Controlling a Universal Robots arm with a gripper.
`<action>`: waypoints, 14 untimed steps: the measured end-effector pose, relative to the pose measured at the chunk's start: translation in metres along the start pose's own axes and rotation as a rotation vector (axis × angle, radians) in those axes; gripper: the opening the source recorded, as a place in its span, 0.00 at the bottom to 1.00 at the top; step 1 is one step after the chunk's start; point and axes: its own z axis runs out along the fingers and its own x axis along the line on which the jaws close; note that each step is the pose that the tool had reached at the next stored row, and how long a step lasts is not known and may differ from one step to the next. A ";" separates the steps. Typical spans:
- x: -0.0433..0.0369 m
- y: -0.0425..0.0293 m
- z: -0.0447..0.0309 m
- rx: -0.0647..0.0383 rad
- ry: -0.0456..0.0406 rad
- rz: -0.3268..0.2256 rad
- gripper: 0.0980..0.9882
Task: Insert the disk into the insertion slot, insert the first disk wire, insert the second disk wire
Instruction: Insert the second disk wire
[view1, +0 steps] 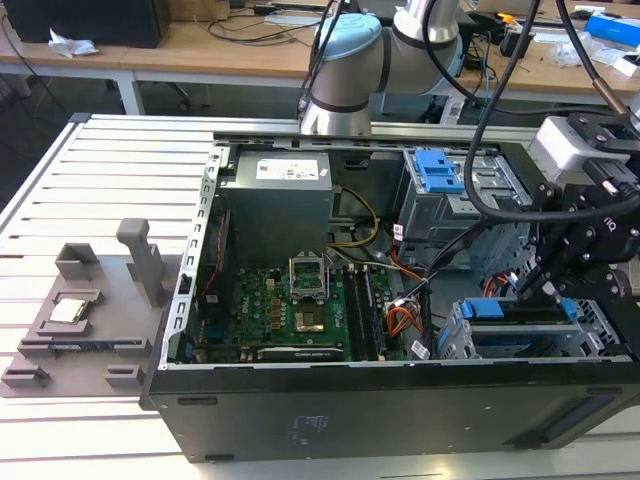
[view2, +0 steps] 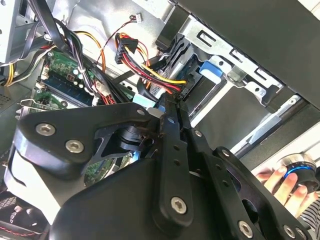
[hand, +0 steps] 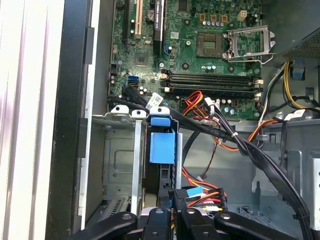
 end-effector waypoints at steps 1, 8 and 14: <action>0.0000 0.0000 0.0001 0.000 -0.0002 0.000 0.06; 0.0003 -0.0002 0.0027 0.000 -0.0019 0.000 0.06; 0.0035 -0.0003 0.0050 0.000 -0.0023 0.000 0.06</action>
